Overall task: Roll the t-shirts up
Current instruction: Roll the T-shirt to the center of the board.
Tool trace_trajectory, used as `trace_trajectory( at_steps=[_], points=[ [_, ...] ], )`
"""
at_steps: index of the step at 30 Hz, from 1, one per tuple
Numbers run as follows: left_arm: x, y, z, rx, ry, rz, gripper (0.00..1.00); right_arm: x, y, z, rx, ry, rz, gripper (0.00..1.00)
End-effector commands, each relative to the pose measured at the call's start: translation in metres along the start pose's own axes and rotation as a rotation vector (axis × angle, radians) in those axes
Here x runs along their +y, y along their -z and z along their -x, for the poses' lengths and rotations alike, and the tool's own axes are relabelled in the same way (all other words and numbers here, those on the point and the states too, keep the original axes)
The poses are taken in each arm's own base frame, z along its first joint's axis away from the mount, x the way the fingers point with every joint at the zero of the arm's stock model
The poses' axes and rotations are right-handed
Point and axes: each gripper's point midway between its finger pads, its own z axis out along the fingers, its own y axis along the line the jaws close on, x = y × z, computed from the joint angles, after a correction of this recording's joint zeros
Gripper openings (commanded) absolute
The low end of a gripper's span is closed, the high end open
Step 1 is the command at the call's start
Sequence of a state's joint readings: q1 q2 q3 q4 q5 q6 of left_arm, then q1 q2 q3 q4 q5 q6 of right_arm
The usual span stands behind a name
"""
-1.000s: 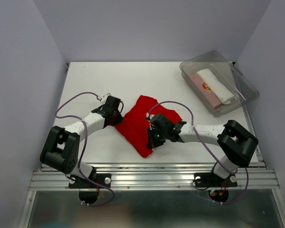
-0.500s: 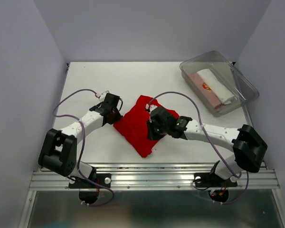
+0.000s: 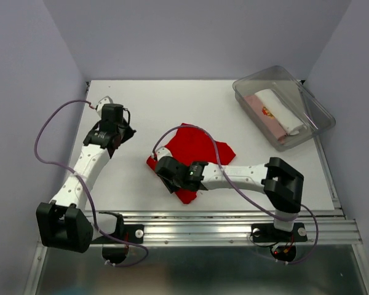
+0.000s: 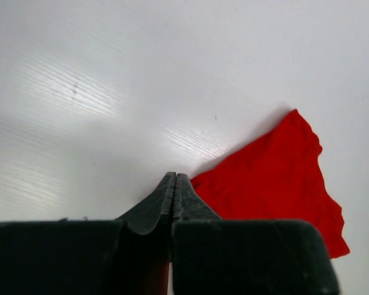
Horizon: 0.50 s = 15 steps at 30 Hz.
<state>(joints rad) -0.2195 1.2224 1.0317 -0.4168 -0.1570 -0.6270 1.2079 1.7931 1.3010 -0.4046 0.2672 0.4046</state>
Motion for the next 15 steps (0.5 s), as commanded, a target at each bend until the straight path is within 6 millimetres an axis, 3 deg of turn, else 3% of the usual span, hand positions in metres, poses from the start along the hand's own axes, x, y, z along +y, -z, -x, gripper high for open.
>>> trace_trajectory(
  at_steps=[1,8,11,15],
  points=[
    [0.015,0.023,0.024,-0.048,-0.007,0.016,0.0,-0.017,-0.011,0.023,-0.068,0.074,-0.178,0.43],
    [0.03,0.029,0.022,-0.056,0.013,0.026,0.0,-0.022,-0.036,0.015,-0.048,0.139,-0.278,0.57],
    [0.035,0.026,0.016,-0.044,0.015,0.031,0.0,-0.022,-0.049,0.007,-0.031,0.151,-0.29,0.65],
    [0.035,0.024,0.012,-0.035,0.017,0.024,0.0,-0.028,-0.066,-0.015,0.004,0.16,-0.314,0.66]
  ],
)
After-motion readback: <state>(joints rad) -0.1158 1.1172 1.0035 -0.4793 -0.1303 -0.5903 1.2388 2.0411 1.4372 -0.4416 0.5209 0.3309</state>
